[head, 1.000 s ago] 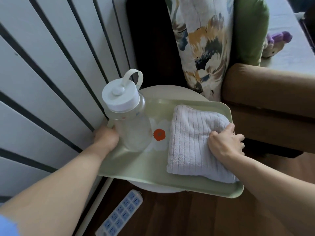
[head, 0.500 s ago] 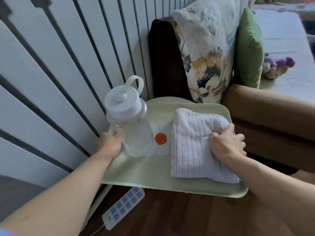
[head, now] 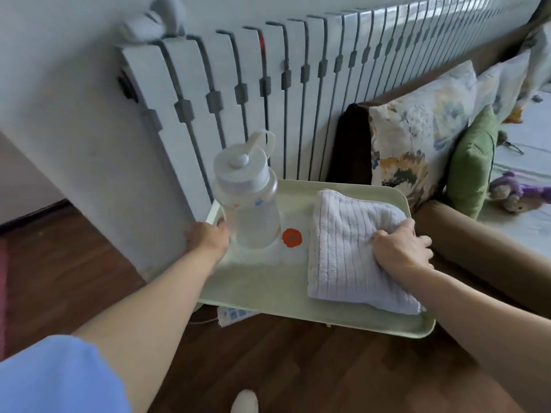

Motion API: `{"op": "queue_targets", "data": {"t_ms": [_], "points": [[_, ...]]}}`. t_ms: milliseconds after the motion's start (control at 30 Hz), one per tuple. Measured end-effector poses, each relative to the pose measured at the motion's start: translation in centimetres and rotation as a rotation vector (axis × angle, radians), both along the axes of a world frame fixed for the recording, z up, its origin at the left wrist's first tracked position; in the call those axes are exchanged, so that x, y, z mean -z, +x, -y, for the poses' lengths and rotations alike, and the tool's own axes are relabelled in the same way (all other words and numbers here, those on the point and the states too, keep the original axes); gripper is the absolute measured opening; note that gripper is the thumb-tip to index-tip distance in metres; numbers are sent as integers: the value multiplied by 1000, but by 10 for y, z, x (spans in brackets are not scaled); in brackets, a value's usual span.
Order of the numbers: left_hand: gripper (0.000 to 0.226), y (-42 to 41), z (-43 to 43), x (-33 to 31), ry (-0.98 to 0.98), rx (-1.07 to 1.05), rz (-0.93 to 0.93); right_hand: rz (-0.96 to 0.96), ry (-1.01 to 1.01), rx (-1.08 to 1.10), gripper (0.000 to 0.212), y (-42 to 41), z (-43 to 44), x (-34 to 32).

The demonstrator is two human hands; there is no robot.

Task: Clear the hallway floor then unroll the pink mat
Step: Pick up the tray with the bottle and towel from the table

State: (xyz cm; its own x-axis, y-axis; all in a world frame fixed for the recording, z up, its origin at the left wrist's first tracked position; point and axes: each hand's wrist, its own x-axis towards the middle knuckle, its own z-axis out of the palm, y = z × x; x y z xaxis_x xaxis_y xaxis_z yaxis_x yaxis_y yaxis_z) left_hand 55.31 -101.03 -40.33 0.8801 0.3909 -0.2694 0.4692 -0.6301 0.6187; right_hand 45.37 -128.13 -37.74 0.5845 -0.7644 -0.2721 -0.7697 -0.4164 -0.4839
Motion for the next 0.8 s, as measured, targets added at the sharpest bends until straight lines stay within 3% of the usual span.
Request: {"op": "queue_targets", "data": {"t_ms": [200, 367, 667, 800], "points": [[67, -82, -86, -45, -113, -205, 15, -10, -51, -181, 60, -32, -76, -53], [60, -144, -182, -85, -63, -356, 68, 16, -37, -345, 58, -47, -166, -82], [65, -243, -399, -134, 38, -692, 94, 44, 9, -648, 63, -54, -397, -121], [62, -277, -484, -138, 30, -749, 124, 33, 14, -724, 60, -61, -491, -122]]}}
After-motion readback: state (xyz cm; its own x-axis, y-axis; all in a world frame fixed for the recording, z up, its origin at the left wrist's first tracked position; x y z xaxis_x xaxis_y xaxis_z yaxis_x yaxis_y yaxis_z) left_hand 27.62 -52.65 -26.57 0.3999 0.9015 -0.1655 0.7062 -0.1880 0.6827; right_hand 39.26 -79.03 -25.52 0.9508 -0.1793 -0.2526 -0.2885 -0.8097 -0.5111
